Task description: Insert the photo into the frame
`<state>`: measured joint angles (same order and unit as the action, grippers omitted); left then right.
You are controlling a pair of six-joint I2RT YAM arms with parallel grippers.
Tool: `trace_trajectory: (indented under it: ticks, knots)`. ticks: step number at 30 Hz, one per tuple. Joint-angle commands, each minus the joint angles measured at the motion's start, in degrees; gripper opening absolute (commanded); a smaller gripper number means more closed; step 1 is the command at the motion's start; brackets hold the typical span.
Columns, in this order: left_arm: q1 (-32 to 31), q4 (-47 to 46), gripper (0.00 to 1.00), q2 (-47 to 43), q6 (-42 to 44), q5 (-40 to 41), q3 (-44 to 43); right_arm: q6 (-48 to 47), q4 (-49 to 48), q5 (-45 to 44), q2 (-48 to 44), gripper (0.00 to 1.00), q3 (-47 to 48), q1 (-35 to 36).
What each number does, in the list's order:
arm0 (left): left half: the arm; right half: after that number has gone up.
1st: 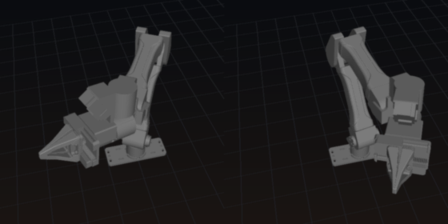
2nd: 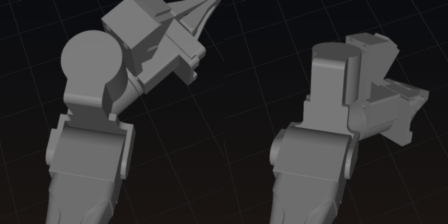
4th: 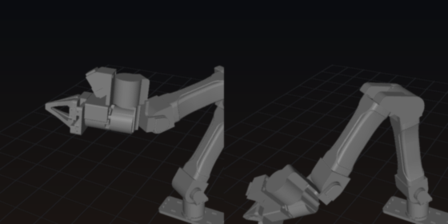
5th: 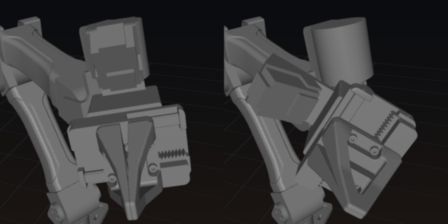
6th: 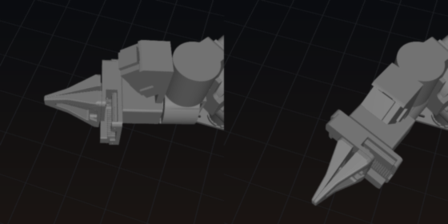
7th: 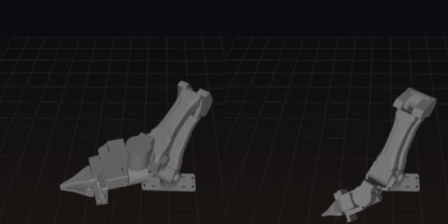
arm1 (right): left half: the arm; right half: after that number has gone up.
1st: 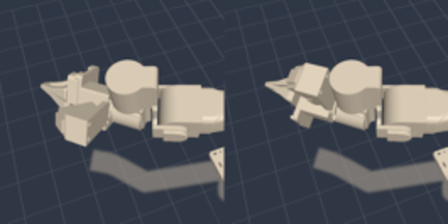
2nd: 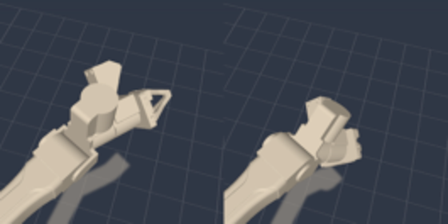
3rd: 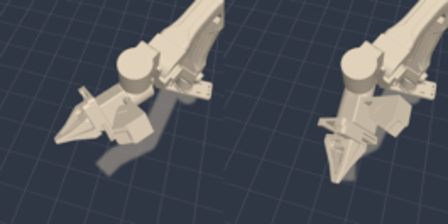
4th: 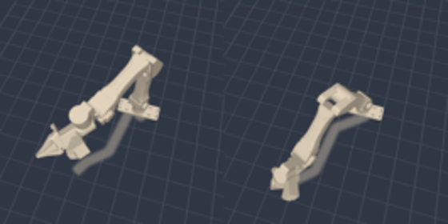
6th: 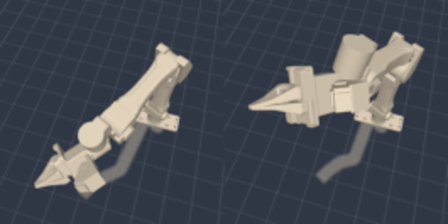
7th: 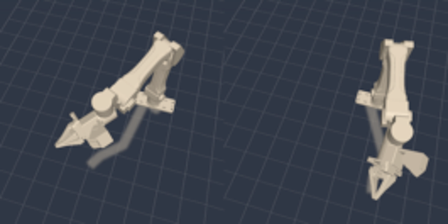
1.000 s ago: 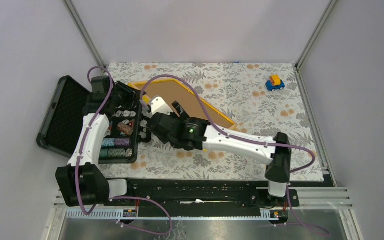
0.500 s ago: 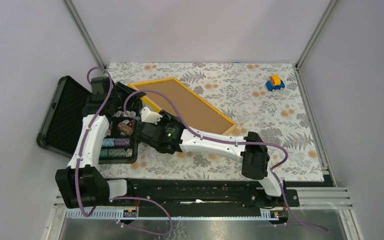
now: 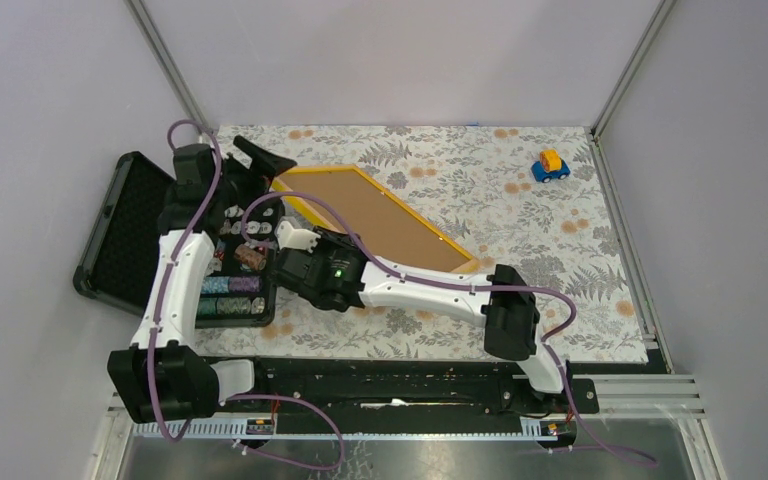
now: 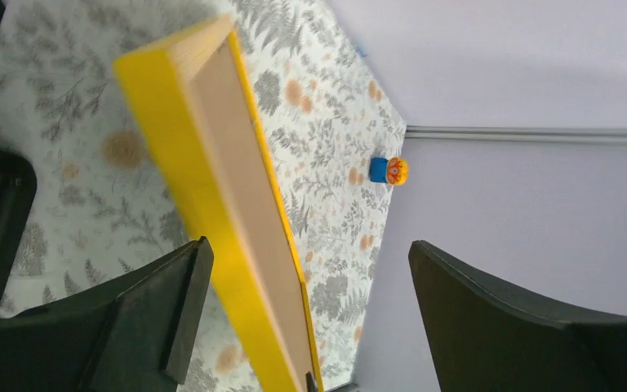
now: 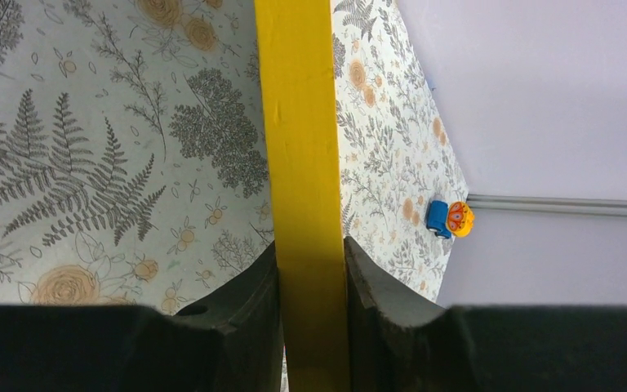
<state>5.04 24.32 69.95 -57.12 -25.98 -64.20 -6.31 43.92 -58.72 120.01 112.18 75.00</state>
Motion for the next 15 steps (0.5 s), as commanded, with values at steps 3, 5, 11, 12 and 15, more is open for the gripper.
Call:
trace_trajectory:
  ticks: [3, 5, 11, 12, 15]
  knots:
    - [-0.5, 4.2, 0.99, -6.1, 13.0, 7.6, -15.8, -1.6, -8.5, -0.7, -9.9, 0.0, -0.1, -1.0]
    - [-0.7, 8.5, 0.99, -6.5, 15.7, 12.4, -20.7, -1.6, -9.5, 1.6, -11.1, 0.0, -0.5, -2.3]
    - [-1.1, 14.1, 0.99, -6.7, 19.8, 22.2, -25.6, 5.4, -5.2, 13.9, -14.4, 0.0, 3.8, -7.6]
    - [-1.1, 14.0, 0.99, -6.8, 19.6, 22.2, -25.0, 7.7, -4.1, 16.8, -15.1, 0.0, 4.5, -9.2]
    - [-1.1, 12.5, 0.99, -7.5, 18.7, 20.7, -22.1, 12.5, -2.5, 23.2, -18.2, 0.0, 3.7, -14.0]
